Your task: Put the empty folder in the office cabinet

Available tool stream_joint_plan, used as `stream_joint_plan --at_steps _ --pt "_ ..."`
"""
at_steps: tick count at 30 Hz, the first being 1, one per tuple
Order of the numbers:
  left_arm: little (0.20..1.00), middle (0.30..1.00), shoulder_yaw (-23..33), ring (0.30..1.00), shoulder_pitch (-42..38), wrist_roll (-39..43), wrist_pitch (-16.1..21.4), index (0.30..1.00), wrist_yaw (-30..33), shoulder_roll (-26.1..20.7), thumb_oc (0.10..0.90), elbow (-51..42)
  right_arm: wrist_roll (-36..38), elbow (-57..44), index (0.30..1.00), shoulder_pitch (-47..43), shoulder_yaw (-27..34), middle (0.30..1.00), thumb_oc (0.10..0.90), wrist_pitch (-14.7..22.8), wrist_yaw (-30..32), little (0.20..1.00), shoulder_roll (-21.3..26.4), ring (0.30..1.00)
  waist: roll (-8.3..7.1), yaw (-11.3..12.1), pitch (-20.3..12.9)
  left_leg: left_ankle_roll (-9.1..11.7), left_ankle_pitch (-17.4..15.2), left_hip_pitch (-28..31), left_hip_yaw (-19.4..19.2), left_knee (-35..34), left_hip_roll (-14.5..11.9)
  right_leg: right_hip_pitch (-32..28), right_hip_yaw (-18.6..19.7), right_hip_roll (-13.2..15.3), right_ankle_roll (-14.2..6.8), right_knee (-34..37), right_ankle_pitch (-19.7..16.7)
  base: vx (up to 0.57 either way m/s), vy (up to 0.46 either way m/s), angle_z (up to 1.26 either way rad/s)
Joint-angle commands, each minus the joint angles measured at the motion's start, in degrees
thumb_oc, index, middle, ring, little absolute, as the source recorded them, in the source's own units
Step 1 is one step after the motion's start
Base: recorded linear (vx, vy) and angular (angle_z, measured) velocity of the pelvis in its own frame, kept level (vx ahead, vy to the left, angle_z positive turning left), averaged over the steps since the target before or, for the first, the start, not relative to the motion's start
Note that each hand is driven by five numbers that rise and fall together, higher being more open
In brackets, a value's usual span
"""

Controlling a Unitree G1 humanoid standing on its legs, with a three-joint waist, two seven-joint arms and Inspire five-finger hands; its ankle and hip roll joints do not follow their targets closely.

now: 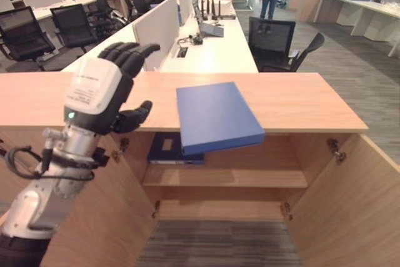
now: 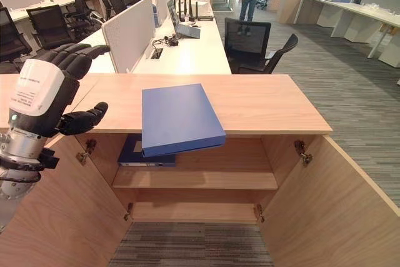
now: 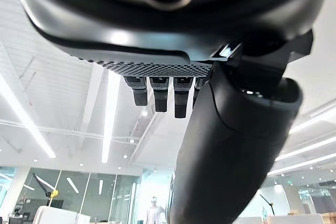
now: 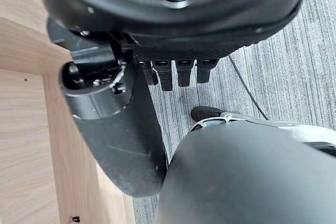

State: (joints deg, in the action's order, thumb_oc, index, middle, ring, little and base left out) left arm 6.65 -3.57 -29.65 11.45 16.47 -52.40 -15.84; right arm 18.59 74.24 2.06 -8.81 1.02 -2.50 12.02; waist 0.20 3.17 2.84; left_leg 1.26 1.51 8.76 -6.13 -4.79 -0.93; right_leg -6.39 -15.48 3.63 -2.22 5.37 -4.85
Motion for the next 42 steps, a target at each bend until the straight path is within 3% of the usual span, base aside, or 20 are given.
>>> stream_joint_plan --at_steps 1,11,24,31,42 --pt "0.9 0.9 1.8 0.9 -10.0 1.7 0.5 0.9 5.4 -0.6 0.8 -2.0 1.0 1.9 0.9 -2.2 -3.3 0.9 0.8 0.4 0.3 0.9 1.1 0.9 -1.86 -1.1 -0.7 2.0 -3.0 -0.3 -0.2 -0.2 -0.3 -2.7 -0.5 1.8 -4.7 -0.4 2.9 0.0 0.014 -0.04" --pt "0.9 0.9 -9.1 0.9 -10.7 -2.8 2.5 0.9 5.8 -3.3 0.8 2.8 1.5 1.9 0.9 -1.7 -2.6 0.9 0.8 1.5 1.7 0.9 1.2 0.9 -2.27 -1.9 -0.8 1.8 -3.3 -0.4 -0.9 -0.2 -0.1 -2.1 0.0 1.8 -5.1 -0.4 2.2 0.0 0.019 -0.04" --pt "0.9 0.9 -11.7 0.9 -9.2 -9.0 0.2 0.9 8.7 -5.5 0.8 10.9 2.1 2.2 0.9 -1.5 -2.1 0.9 0.8 2.0 2.5 0.9 1.1 0.9 -2.71 -1.8 -0.9 1.5 -3.6 -0.4 -1.4 -0.2 0.0 -1.7 0.3 1.9 -5.3 -0.4 1.9 0.0 0.004 -0.01" --pt "0.9 0.9 -10.4 0.9 -8.3 -10.6 -1.6 0.9 10.2 -5.3 0.8 13.6 2.1 2.1 0.9 -1.3 -2.2 0.9 0.8 2.1 2.8 0.9 0.7 0.9 -2.7 -1.8 -1.1 1.4 -3.8 -0.2 -1.8 -0.2 0.0 -1.7 0.7 1.9 -5.4 -0.4 2.0 0.0 0.0 0.0" --pt "0.9 0.9 -14.9 0.9 -7.9 -11.9 -0.2 0.9 8.2 -4.2 0.8 13.9 2.2 2.0 0.9 -1.5 -1.9 0.9 0.8 2.3 3.3 0.9 1.0 0.9 -2.62 -2.1 -1.0 1.2 -4.0 0.2 -1.9 -0.2 0.2 -1.9 0.8 2.0 -5.4 -0.4 1.9 0.0 0.0 0.0"
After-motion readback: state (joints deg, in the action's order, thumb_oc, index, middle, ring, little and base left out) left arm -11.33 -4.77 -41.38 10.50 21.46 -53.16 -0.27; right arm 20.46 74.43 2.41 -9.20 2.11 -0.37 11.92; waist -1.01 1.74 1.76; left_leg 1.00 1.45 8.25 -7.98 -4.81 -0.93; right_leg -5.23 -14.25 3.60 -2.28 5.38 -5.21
